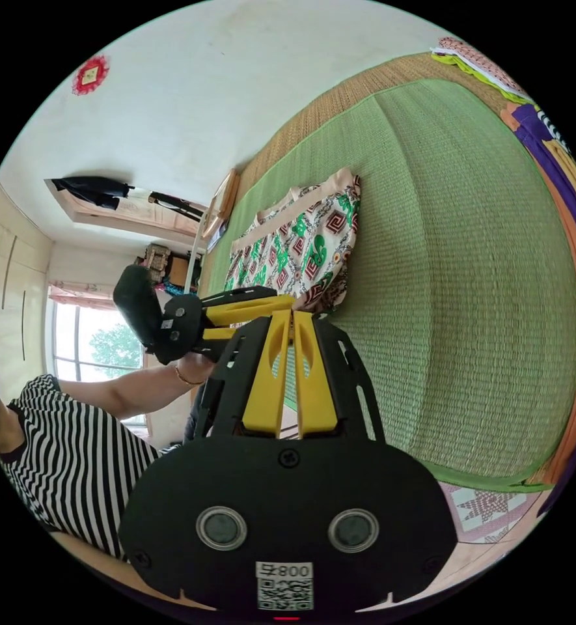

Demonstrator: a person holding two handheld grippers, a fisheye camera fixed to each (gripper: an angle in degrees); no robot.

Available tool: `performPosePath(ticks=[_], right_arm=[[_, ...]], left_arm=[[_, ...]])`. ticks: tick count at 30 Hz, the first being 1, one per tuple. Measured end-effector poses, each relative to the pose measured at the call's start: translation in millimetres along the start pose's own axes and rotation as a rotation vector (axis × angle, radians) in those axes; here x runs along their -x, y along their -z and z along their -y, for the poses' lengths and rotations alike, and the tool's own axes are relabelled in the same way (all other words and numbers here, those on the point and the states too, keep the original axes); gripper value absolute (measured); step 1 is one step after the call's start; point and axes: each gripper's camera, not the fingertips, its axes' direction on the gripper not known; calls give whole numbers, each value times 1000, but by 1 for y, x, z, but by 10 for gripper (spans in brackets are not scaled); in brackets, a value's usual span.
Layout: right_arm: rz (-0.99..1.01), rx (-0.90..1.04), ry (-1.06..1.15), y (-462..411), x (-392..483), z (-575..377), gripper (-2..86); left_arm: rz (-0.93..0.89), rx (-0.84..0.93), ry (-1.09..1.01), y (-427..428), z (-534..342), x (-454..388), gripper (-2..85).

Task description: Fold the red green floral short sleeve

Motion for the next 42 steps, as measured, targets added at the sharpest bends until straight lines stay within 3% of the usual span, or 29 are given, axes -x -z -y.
performPosePath(ticks=[9, 21, 42], right_arm=[[17, -62, -29, 17, -37, 36, 16], [-77, -3, -79, -27, -69, 168, 81], [-51, 26, -96, -75, -71, 224, 24]], left_arm=[[-142, -92, 198, -30, 6, 11, 9], [-265, -91, 243, -78, 21, 11, 8], [-368, -111, 249, -90, 3, 26, 9]])
